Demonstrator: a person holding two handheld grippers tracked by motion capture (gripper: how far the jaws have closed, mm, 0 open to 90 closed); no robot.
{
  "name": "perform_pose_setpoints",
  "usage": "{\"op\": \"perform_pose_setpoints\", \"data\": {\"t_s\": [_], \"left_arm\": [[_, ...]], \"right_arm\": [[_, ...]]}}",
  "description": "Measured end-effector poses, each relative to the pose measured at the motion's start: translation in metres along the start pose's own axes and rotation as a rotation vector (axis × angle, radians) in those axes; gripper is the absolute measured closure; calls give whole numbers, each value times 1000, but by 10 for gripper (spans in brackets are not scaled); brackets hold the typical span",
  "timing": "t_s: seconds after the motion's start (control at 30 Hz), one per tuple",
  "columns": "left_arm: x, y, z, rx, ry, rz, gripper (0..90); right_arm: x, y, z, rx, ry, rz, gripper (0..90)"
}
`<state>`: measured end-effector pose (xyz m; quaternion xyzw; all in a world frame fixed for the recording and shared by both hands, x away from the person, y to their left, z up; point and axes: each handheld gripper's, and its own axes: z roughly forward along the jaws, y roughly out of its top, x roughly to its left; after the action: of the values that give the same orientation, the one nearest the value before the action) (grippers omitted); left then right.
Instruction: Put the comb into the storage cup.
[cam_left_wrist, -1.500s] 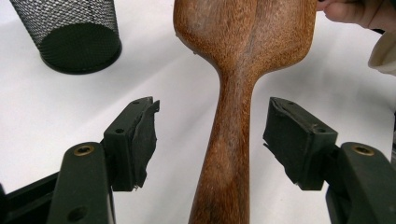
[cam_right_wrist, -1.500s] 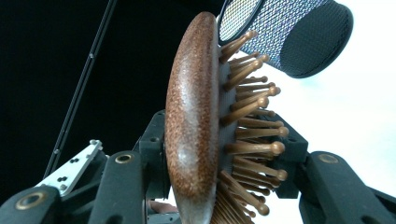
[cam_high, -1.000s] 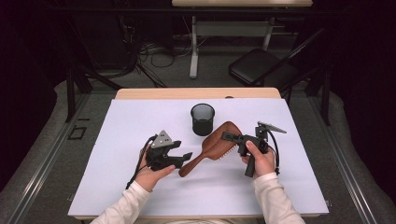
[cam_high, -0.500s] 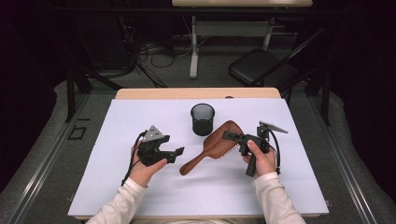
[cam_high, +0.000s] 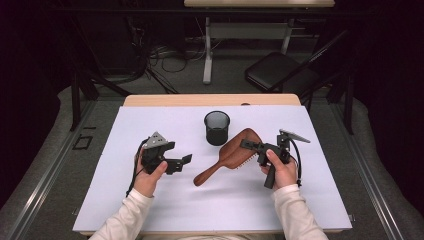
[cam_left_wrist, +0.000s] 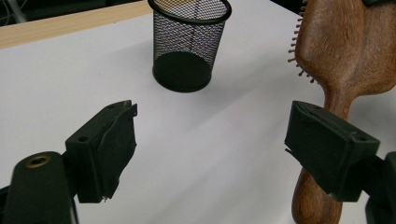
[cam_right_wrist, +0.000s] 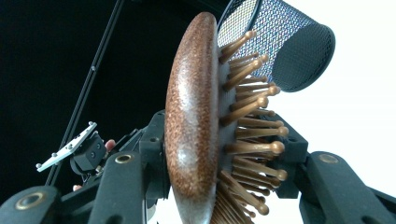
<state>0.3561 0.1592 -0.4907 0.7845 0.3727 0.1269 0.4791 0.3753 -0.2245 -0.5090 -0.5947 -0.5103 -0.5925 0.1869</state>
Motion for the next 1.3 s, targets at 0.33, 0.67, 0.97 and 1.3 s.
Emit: {"op": "perform_pose_setpoints", "data": {"t_s": [0.33, 0.67, 0.97, 1.3], "left_arm": [[3, -1, -3, -7, 3, 10, 159], [4, -1, -5, -21, 6, 7, 159], [8, -1, -8, -28, 14, -7, 159], [11, -1, -11, -32, 23, -25, 159]], "right_arm": [[0, 2, -2, -20, 5, -1, 504], [2, 6, -7, -28, -4, -12, 504], [5, 13, -7, -49, -12, -14, 504], [9, 23, -4, -57, -26, -22, 504]]}}
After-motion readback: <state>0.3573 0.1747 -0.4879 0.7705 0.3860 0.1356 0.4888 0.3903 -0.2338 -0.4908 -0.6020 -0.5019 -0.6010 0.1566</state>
